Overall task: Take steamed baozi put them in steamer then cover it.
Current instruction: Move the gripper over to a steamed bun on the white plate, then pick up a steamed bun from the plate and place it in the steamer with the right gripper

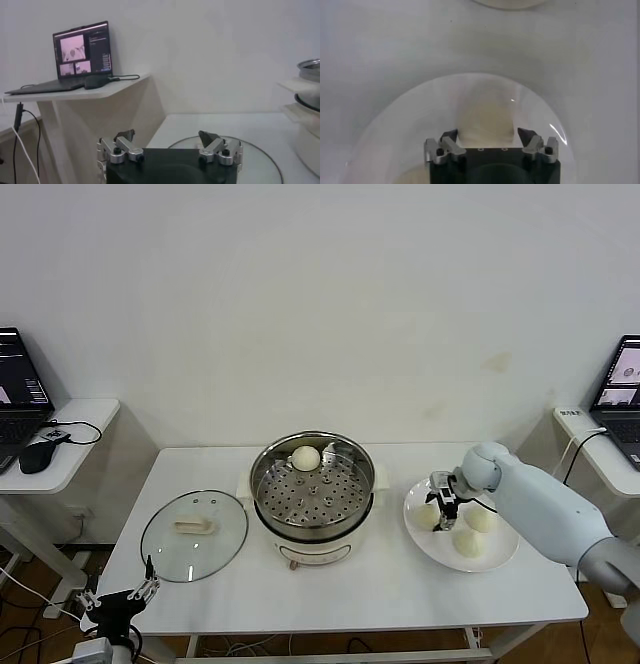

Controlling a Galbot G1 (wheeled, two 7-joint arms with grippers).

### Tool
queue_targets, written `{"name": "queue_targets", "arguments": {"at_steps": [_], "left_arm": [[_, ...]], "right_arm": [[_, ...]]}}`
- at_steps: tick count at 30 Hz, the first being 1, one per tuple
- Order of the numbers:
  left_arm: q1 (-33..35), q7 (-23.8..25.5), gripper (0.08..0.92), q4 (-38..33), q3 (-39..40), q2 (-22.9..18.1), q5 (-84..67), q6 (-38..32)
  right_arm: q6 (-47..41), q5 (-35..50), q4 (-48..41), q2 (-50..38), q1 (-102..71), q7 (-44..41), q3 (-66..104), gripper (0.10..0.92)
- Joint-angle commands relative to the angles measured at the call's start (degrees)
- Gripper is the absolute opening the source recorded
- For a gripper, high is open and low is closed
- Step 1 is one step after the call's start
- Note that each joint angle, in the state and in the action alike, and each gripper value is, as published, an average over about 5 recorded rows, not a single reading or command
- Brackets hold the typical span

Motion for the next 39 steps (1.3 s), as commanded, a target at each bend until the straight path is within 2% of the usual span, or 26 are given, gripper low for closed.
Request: {"name": "queue_targets", "arguments": {"at_steps": [1, 9, 17, 21, 29, 39], "left_arm": [[0.1, 0.0, 0.823, -0.2, -0.1, 0.0, 0.0, 0.0], [0.3, 0.4, 0.823, -0.6, -0.1, 0.5, -0.2, 0.0], [0.4, 3.1, 0.823, -0.8, 0.9, 1.9, -2.2, -1.0], [0.2, 4.8, 0.823, -0.4, 1.7, 2.4, -3.5, -2.0], [0.1, 6.5, 0.823, -0.4, 1.9, 3.1, -7.1, -2.8], [0.0, 6.3, 0.823, 0.2, 1.3, 3.3, -6.9, -2.9]], "right_arm": [[-0.1, 0.7, 0.6, -0.3, 0.9, -0.8, -1.0, 0.623], [-2.3, 5.3, 7.6, -4.6, 5.5, -2.7, -2.2, 0.607], [-5.3, 14.1, 16.6, -11.2, 17.1, -3.9, -8.3, 0.618], [-6.7, 19.3, 19.1, -11.3, 23.9, -3.8, -12.9, 0.619], [-8.4, 29.3, 17.8, -2.4, 40.7, -2.7, -23.5, 0.619], [-12.8, 36.3, 13.9, 13.6, 42.5, 2.2, -27.5, 0.622]]}}
